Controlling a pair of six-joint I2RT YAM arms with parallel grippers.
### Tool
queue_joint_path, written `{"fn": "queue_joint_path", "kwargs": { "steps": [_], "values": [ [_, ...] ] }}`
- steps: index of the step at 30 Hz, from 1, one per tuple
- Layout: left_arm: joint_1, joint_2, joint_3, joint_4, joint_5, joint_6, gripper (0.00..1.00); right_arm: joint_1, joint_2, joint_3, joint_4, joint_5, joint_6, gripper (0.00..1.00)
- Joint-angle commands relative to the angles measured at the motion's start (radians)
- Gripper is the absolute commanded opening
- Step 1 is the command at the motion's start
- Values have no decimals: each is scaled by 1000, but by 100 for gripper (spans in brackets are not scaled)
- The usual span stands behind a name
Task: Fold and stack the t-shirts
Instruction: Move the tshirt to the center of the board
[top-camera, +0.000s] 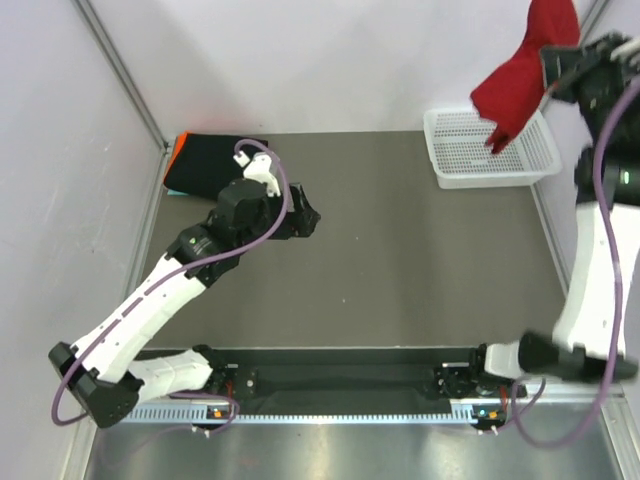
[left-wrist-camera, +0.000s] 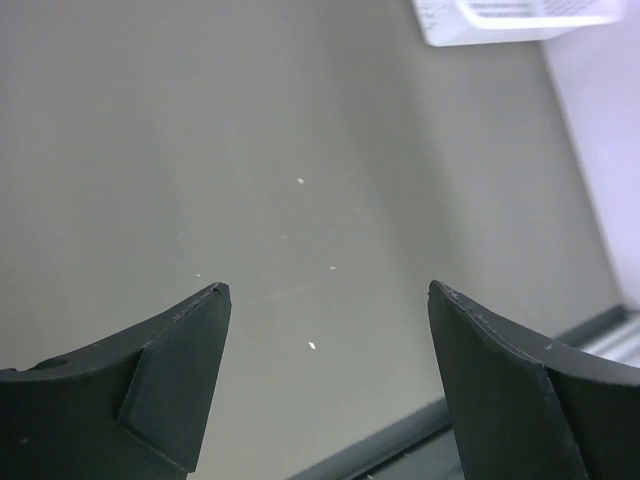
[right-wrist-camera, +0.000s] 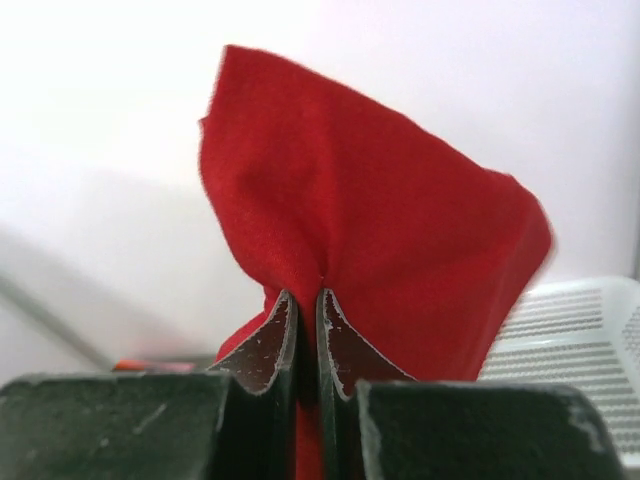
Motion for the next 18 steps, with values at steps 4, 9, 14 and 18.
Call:
{"fn": "queue_joint_path", "kwargs": {
  "steps": [4,9,14,18],
  "values": [
    [60,-83,-20,-39,199,-48,85,111,-283,-499,-165,-87,-9,0],
    [78,-135,-133,-33,219,-96,84,339,-429,-850,-78,21,123,0],
    [78,-149,-275,44,249,-160,81,583,-232,-946,-19,38,100,31],
    [68,-117,-422,134,275,-167,70,591,-123,-807,-239,214,26,50]
  ]
}}
